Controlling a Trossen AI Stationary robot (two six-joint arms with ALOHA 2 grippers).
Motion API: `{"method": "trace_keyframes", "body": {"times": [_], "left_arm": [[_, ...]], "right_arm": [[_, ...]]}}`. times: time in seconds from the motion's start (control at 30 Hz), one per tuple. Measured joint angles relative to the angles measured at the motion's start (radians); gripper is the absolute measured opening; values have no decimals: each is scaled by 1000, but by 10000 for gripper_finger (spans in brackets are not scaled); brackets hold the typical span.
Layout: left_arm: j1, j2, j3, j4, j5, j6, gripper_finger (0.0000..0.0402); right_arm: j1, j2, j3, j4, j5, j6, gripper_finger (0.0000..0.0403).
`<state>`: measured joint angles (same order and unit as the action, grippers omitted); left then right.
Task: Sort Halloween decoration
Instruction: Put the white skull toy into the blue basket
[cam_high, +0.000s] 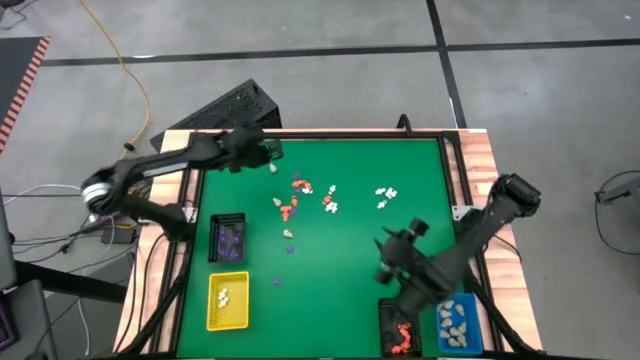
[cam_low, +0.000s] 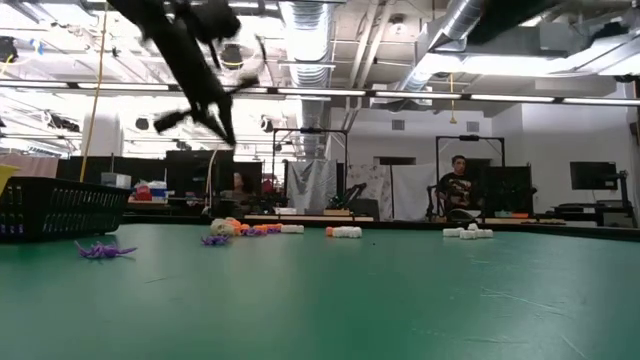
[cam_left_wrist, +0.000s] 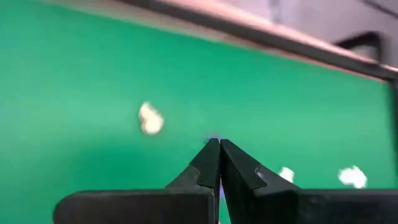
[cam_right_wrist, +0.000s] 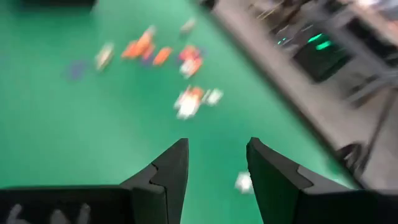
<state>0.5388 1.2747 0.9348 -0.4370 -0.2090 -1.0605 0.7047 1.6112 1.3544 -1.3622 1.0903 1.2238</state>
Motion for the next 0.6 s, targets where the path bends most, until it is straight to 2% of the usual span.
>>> {"method": "trace_keyframes", "body": {"times": [0.07, 0.2, 0.33, 0.43, 0.53, 0.6], "left_arm": [[-49, -93, 0, -11, -67, 105, 0], [-163, -270, 0, -13, -210, 270, 0], [-272, -423, 0, -24, -305, 396, 0], [-342, -529, -20, -19, -316, 435, 0], [-399, -617, -61, -23, -316, 440, 0], [-430, -667, -96, -25, -325, 472, 0]], "right_arm": [[-81, 0, 0, 54, 65, -37, 179], [-269, 0, 0, 245, 120, -213, 179], [-429, 12, -1, 531, 90, -530, 179], [-512, 33, -3, 819, -81, -824, 179], [-589, 75, -32, 1188, -376, -1110, 179], [-641, 118, -46, 1398, -556, -1204, 179]]}}
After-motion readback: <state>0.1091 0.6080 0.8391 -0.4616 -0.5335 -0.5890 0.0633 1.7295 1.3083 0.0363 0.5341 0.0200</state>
